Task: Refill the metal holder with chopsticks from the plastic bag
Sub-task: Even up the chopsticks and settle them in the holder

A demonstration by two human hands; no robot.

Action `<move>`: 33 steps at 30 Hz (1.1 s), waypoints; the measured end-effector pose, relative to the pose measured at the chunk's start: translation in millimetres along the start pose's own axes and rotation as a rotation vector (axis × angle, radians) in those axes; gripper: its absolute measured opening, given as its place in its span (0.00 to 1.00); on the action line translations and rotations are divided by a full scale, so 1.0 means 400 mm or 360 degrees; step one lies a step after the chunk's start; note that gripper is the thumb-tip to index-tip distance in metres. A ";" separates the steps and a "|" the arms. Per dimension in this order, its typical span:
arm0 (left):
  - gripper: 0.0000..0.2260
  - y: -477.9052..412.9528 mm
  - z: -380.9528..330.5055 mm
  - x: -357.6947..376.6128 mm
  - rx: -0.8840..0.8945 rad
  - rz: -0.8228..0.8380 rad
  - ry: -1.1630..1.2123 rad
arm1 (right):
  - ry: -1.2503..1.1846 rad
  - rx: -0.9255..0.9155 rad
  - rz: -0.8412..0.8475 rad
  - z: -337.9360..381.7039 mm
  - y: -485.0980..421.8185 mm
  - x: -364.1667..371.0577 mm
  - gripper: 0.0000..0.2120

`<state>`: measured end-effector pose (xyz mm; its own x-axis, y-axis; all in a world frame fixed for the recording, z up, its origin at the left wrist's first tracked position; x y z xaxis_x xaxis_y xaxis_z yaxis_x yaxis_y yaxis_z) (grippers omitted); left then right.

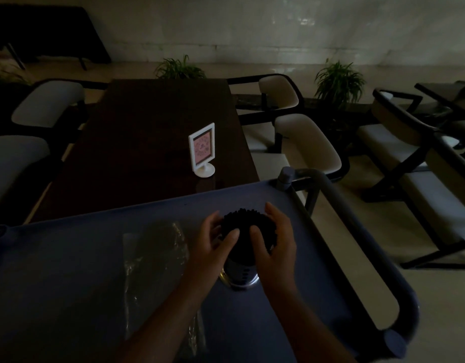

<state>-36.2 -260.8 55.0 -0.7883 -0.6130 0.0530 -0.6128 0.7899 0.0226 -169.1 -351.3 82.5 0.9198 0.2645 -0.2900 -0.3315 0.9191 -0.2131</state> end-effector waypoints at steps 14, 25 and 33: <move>0.08 0.010 0.001 -0.002 0.0008 -0.0054 -0.0117 | 0.0091 0.0118 0.0062 -0.044 -0.005 0.027 0.24; 0.20 0.033 0.025 -0.006 0.0059 0.0162 -0.0031 | -0.0600 0.0434 0.0593 -0.101 0.038 0.045 0.41; 0.32 -0.027 0.062 -0.019 0.0088 0.0074 -0.0259 | -0.0506 0.0408 0.0659 -0.117 0.005 0.066 0.25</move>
<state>-25.0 -265.2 29.5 -0.8117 -0.5737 -0.1096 -0.5740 0.8182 -0.0316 -155.5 -356.1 30.8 0.7554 0.6552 0.0020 -0.6519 0.7513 0.1026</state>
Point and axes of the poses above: each hand's wrist, its own y-axis away from the middle knuckle, its own x-axis out of the palm, z = x × y, the point moved 8 cm from there along -y, towards the middle knuckle, and after that the axes turned 6 degrees about x, right-handed, at the moved point
